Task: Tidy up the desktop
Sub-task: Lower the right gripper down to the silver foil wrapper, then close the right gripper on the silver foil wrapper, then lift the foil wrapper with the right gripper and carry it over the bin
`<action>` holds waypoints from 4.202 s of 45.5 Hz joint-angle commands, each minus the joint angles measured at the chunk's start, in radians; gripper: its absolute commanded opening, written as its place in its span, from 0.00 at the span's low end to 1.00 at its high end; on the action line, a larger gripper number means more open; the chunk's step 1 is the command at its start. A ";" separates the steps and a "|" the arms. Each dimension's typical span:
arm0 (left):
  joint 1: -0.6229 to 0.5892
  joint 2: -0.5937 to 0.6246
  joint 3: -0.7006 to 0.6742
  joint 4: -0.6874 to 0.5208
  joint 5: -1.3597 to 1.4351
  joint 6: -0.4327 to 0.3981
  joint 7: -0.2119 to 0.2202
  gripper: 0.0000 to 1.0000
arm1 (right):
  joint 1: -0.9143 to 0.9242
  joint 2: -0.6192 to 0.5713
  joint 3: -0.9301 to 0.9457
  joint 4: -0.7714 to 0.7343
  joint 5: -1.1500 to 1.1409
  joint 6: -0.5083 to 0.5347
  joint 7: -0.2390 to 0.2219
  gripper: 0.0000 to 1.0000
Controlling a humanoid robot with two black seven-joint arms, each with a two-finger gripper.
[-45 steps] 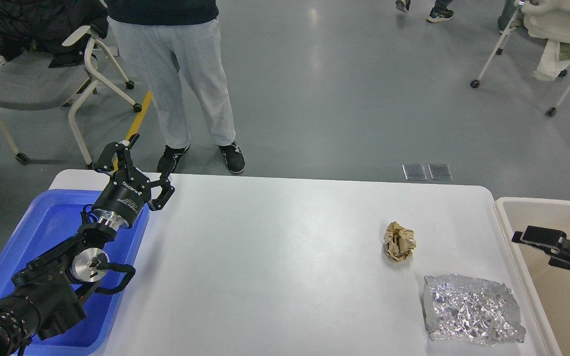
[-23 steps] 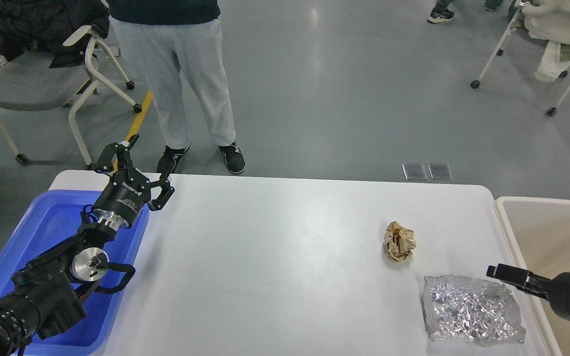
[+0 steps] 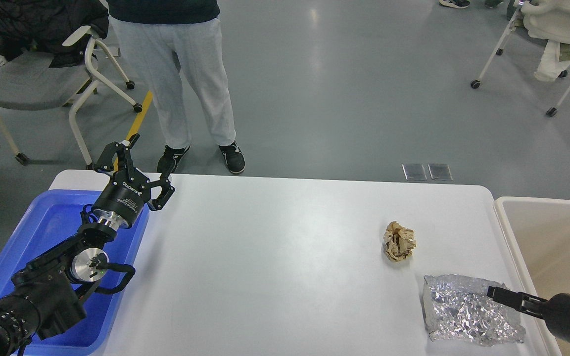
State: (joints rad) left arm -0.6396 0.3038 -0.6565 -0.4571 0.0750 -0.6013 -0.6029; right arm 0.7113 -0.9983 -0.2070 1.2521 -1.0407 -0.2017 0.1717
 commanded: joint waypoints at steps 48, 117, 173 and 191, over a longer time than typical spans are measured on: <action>0.000 0.000 0.000 0.000 0.000 0.000 0.000 1.00 | -0.069 0.145 -0.086 -0.273 0.005 -0.064 0.130 0.86; 0.000 0.000 0.000 0.000 0.000 0.000 0.000 1.00 | -0.041 0.046 -0.108 -0.178 0.251 0.001 0.365 0.00; 0.000 0.000 0.000 0.000 0.000 0.000 0.000 1.00 | 0.218 -0.203 0.098 -0.483 0.711 0.434 0.078 0.00; 0.000 0.000 0.000 0.000 0.000 0.000 0.000 1.00 | 0.022 0.118 0.100 -0.766 0.978 0.228 -0.035 0.00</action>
State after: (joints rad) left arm -0.6396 0.3037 -0.6565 -0.4570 0.0751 -0.6013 -0.6028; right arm 0.8419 -1.0643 -0.1079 0.6618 -0.2095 0.1309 0.1979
